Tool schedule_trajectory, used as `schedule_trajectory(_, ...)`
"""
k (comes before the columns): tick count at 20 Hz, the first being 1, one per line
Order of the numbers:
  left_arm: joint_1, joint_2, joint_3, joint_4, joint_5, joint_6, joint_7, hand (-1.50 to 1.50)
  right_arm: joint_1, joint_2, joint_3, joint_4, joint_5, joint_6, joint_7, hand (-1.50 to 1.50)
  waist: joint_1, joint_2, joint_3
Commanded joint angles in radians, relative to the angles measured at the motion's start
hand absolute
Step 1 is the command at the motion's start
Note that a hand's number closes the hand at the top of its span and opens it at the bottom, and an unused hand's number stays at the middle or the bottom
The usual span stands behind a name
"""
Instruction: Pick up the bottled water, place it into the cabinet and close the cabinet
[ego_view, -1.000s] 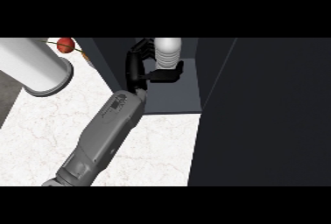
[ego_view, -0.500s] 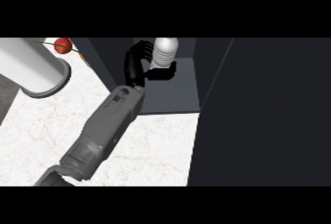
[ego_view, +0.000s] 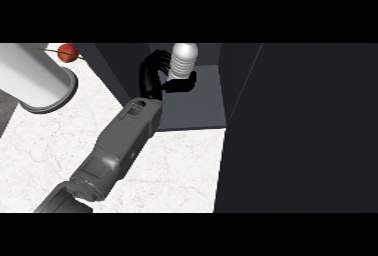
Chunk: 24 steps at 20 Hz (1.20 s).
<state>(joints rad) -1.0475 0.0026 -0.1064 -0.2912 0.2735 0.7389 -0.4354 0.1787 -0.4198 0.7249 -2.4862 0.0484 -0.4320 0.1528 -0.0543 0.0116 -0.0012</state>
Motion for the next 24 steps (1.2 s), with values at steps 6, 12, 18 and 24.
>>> schedule_trajectory(6,-0.041,-0.001,-0.008,0.158,-0.061,0.067,-0.022,-1.50,0.049,-0.028,0.004,-0.080,0.019,-0.006,-0.001,-1.50,-0.002,0.002,0.001)
schedule_trajectory(12,-0.032,0.015,-0.021,0.213,-0.085,0.117,-0.036,-1.50,-0.010,-0.018,0.000,-0.088,-0.006,0.007,0.040,-1.50,-0.017,0.014,-0.001)
schedule_trajectory(18,-0.022,0.035,-0.004,0.213,-0.082,0.113,-0.058,-1.50,-0.016,-0.009,0.031,-0.061,0.019,-0.003,0.025,-1.50,-0.020,0.014,-0.001)
schedule_trajectory(24,-0.057,-0.003,0.023,0.174,-0.064,0.074,-0.086,-1.50,0.003,-0.018,0.024,-0.041,-0.026,0.020,-0.040,-1.50,-0.022,0.012,0.000)
